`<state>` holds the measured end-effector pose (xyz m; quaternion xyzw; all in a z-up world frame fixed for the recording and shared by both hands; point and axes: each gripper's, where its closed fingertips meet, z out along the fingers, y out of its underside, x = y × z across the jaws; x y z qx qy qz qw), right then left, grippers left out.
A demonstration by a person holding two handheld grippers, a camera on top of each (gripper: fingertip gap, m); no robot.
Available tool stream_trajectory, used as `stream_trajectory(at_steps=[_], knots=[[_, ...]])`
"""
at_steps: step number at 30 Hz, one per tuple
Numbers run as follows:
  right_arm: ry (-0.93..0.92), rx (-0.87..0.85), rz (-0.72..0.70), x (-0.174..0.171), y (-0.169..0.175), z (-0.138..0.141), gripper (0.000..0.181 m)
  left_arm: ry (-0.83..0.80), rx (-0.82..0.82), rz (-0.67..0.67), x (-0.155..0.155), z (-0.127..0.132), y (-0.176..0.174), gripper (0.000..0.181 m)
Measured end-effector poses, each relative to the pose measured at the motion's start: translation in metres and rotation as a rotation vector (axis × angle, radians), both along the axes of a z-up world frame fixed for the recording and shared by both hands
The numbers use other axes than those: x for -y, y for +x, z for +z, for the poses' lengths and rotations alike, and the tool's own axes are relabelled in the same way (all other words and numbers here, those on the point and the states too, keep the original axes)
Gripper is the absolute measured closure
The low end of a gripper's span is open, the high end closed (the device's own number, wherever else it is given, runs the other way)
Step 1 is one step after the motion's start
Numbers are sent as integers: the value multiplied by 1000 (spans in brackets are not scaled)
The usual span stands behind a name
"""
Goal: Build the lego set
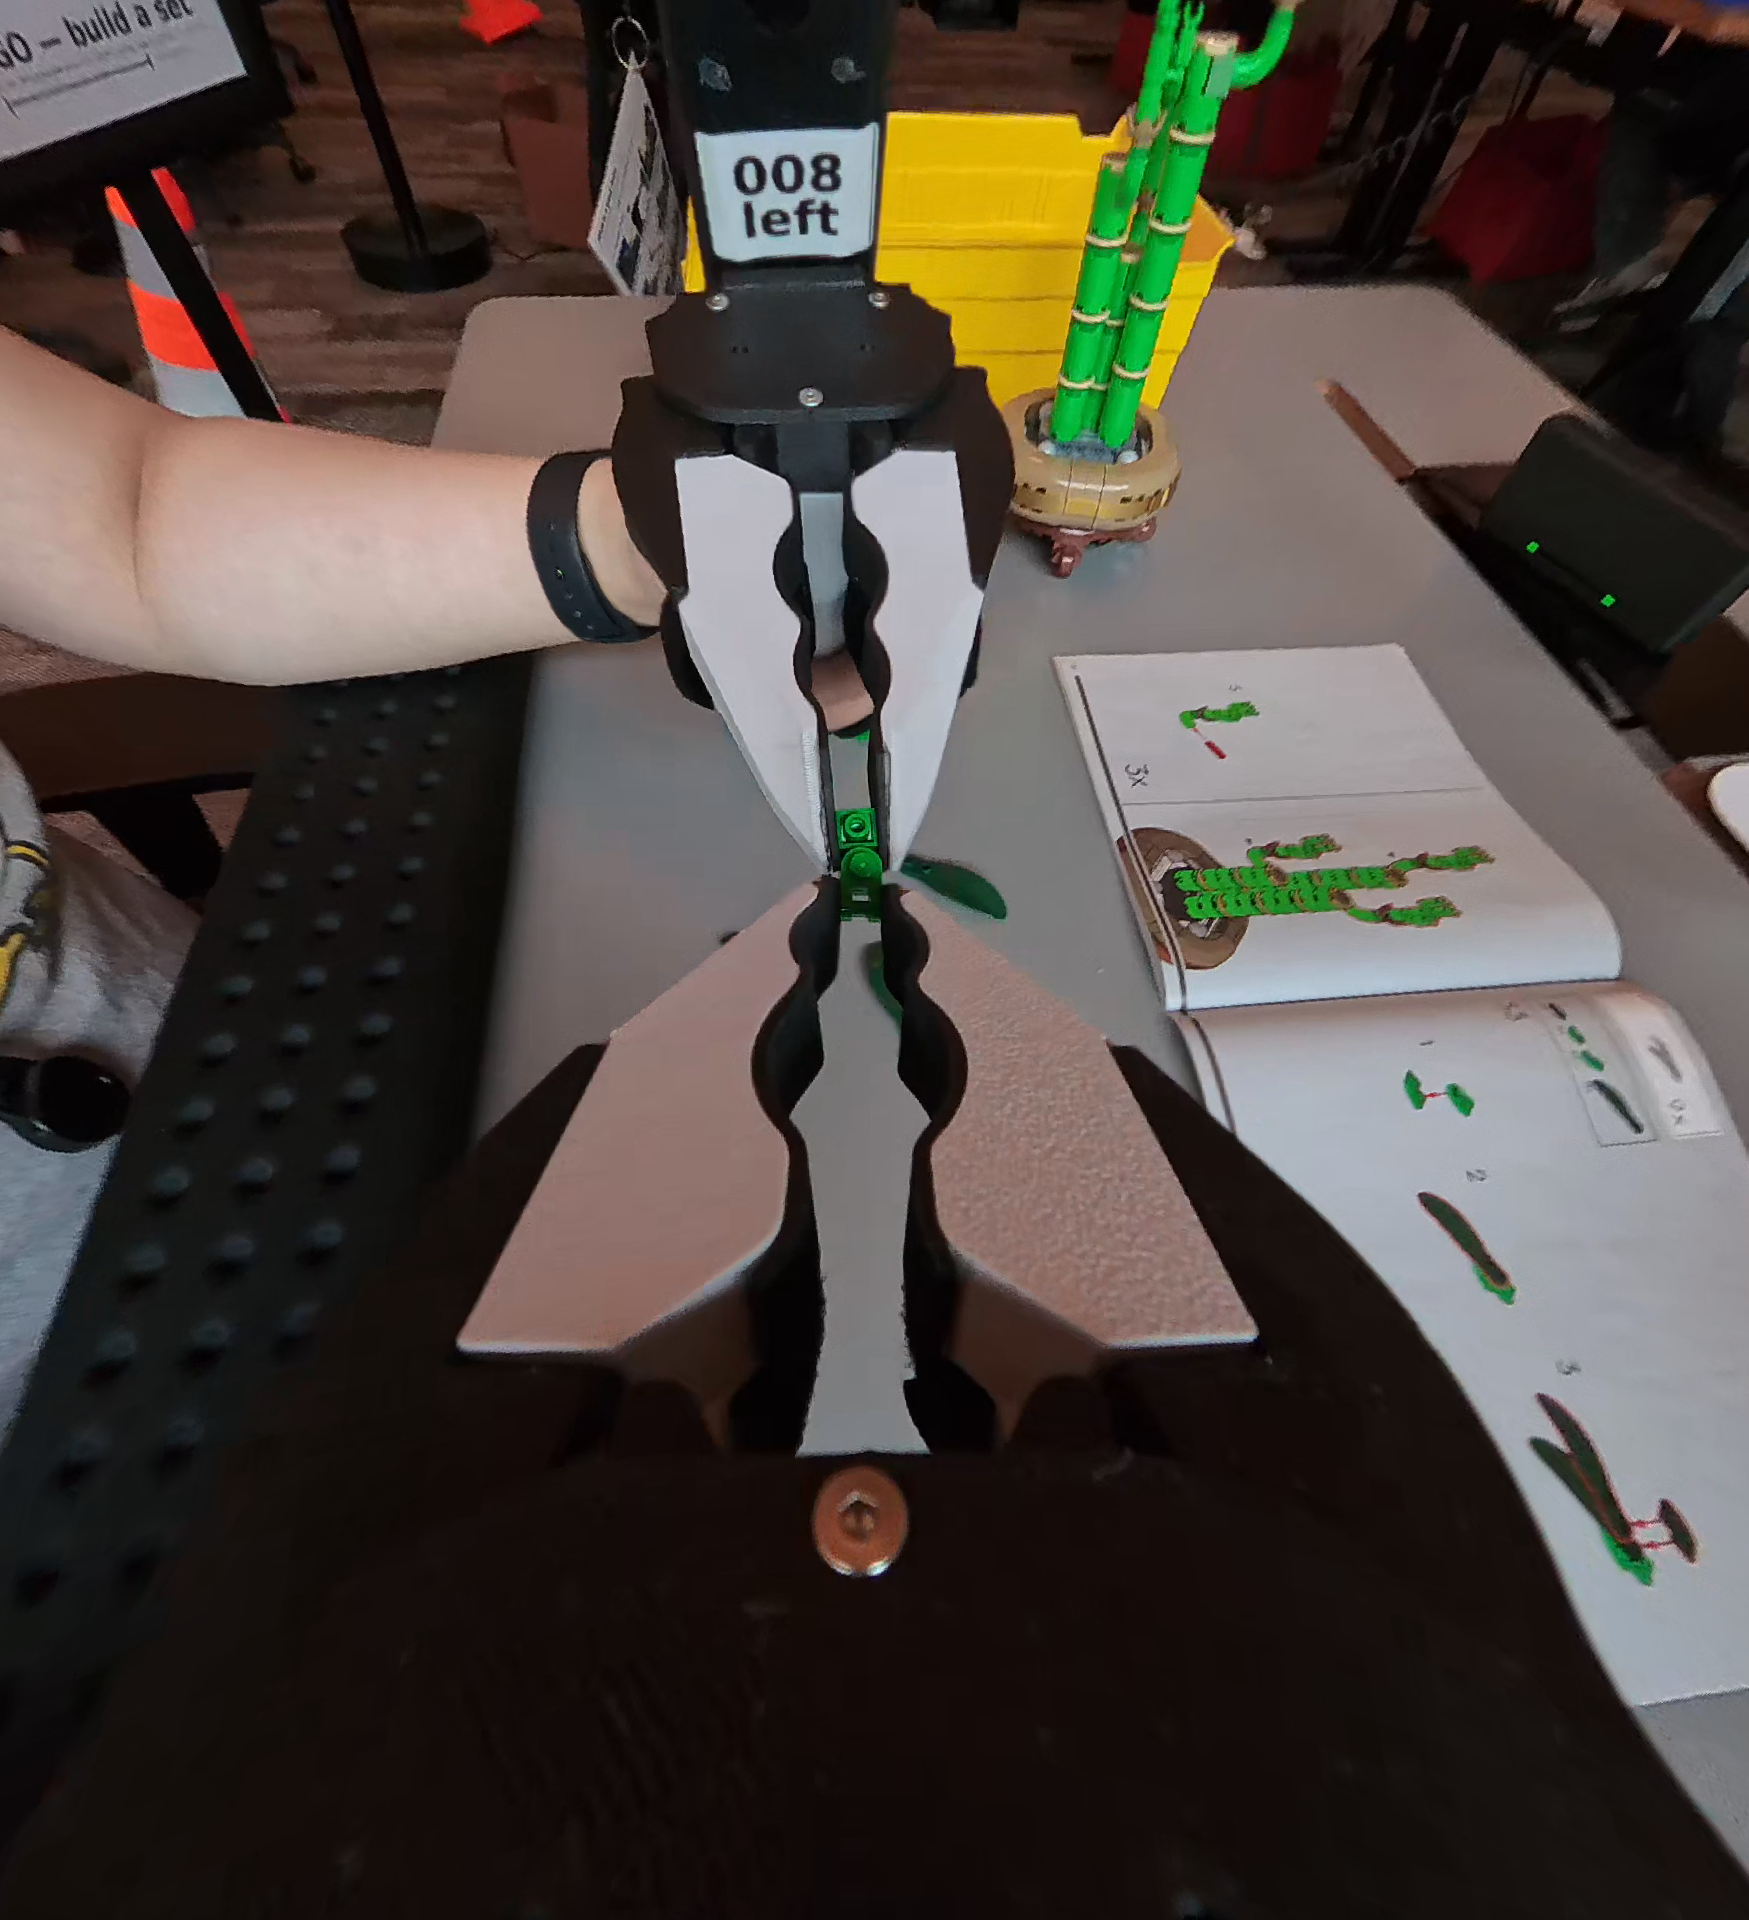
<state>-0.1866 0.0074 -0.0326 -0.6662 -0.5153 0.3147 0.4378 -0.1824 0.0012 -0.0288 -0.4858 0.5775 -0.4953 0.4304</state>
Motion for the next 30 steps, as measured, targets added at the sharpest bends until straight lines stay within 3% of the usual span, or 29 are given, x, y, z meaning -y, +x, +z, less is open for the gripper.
stream_trajectory(at_steps=[9, 30], knots=[[-214, 23, -1, -11, -4, 14, 176, -226, 93, -4, -12, 15, -4, 175], [-223, 28, 52, -30, -36, 52, 176, -210, 250, 82, -31, 55, -34, 176]])
